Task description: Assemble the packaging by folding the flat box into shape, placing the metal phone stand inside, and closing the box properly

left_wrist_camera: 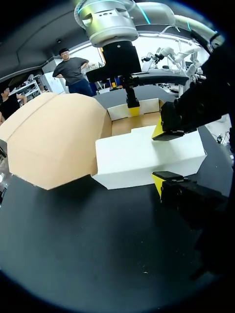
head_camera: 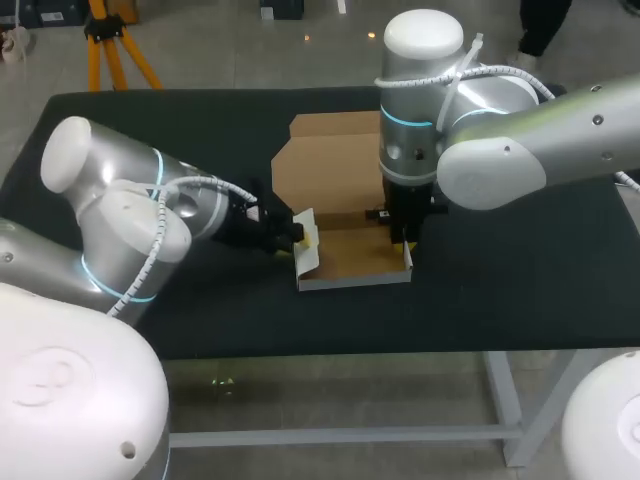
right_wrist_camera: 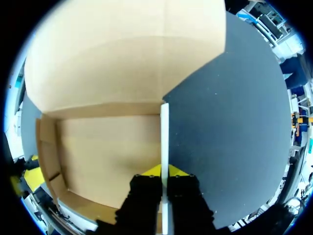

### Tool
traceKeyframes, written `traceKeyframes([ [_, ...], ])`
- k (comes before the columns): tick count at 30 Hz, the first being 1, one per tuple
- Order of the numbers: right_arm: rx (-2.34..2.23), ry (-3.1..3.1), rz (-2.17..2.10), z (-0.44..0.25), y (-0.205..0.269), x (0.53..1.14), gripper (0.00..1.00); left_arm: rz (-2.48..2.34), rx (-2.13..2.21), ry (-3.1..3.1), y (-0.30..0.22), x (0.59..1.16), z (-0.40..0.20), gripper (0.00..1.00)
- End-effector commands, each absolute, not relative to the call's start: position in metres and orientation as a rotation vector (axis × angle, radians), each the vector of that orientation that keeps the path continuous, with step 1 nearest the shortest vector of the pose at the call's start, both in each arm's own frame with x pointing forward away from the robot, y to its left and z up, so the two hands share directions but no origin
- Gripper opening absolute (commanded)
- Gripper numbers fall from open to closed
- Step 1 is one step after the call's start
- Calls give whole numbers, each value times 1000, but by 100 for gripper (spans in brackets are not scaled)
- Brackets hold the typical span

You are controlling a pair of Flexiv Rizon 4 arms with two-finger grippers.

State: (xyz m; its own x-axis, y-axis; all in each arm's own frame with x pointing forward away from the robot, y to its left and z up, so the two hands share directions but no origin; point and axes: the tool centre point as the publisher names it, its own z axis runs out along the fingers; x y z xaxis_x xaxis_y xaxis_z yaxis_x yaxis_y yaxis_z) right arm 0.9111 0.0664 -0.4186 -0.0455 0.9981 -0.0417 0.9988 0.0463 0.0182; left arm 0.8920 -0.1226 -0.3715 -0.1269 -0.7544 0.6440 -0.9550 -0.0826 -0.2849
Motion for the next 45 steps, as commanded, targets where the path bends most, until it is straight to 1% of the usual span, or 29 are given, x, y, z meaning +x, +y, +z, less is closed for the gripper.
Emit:
traceKeyframes([
  [1, 2141, 2240, -31, -418, 68, 912, 0, 882, 1876, -1951, -123, 900, -366, 44],
  [18, 2141, 2240, -31, -418, 68, 912, 0, 679, 1944, -2063, -129, 901, -373, 44],
  [26, 2141, 2240, -31, -418, 68, 912, 0, 624, 2012, -2083, -129, 903, -377, 39],
  [45, 2141, 2240, -31, -418, 68, 912, 0, 432, 2193, -2149, -128, 906, -385, 37],
])
